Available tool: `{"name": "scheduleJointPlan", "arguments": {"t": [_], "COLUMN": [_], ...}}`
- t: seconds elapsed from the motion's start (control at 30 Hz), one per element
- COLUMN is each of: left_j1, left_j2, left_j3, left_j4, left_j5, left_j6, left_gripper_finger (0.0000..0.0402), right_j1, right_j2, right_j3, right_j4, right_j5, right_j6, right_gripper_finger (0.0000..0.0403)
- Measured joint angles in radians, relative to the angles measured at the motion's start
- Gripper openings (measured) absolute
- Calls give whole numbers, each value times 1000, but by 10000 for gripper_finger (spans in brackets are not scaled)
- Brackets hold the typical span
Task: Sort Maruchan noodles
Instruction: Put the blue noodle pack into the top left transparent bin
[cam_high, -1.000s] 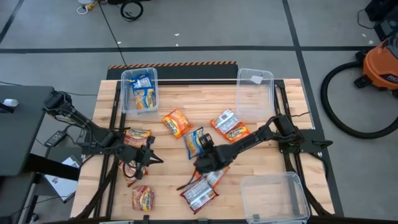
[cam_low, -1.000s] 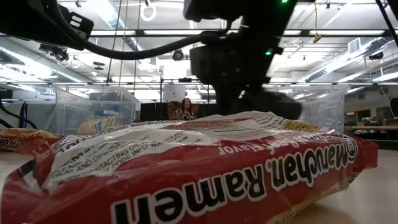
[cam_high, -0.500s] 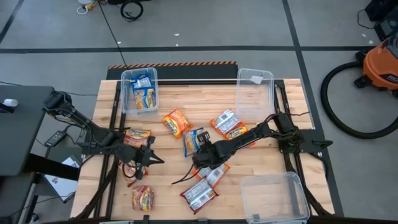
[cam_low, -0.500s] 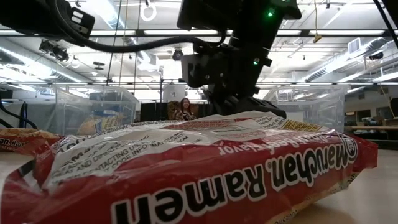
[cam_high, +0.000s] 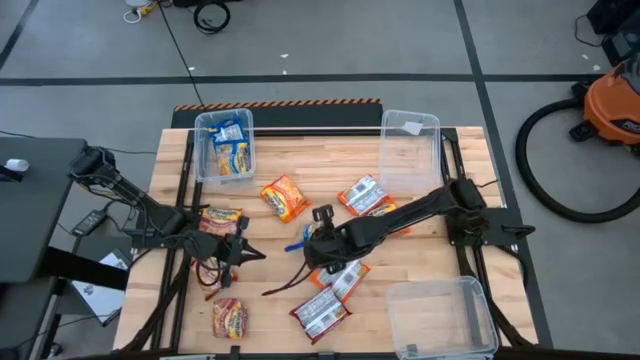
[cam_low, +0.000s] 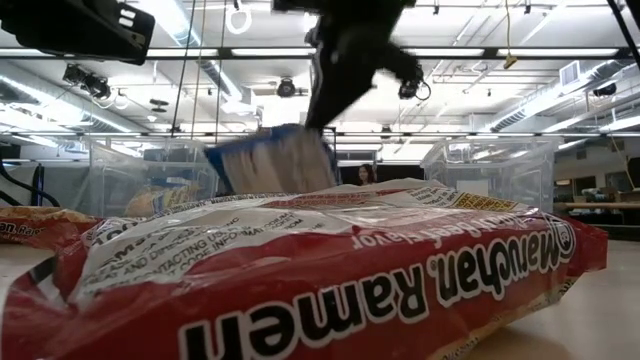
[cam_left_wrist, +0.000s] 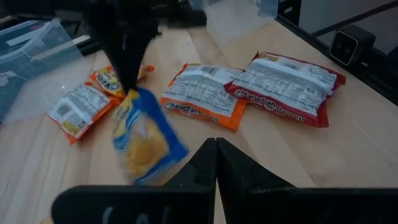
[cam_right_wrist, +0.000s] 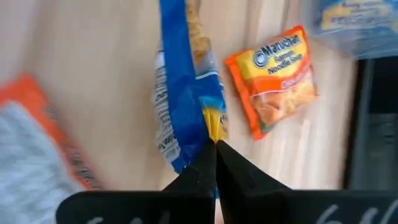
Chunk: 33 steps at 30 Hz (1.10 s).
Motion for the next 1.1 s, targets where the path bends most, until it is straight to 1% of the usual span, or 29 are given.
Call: {"name": "scheduleJointPlan", "arguments": {"t": [0.13,0.23,0.47,0.53,0.63,0.7,0.73,0.8,0.9,1.0,1.07,1.1], "left_j1": [0,0,-3,-3,-3,4,12,37,90,159,200,213], "left_j2": [0,0,-64,-81,-119,-145,-154,-165,-161,-129,-106,-93], "left_j3": [0,0,23,45,74,84,87,87,87,87,90,101], "left_j4": [16,40,47,37,5,25,48,82,83,79,78,76], "left_j5": [0,-8,-30,-95,-209,-244,-241,-189,-62,62,145,164], "left_j6": [1,12,104,130,222,256,260,243,136,17,-11,-17], "left_gripper_finger": [13,14,14,14,25,41,51,76,120,161,181,189], "right_j1": [-20,-40,-59,-62,-72,-79,-84,-91,-99,-103,-106,-108], "right_j2": [-67,-104,-155,-162,-167,-167,-167,-168,-169,-169,-169,-169], "right_j3": [2,2,2,2,2,2,2,2,2,2,2,2], "right_j4": [-6,-2,42,67,94,106,120,137,153,169,174,178], "right_j5": [-121,-181,-198,-198,-197,-196,-197,-197,-197,-203,-203,-200], "right_j6": [88,136,160,153,145,149,154,163,161,156,157,159], "right_gripper_finger": [5,5,4,4,4,4,4,4,4,4,4,4]}}
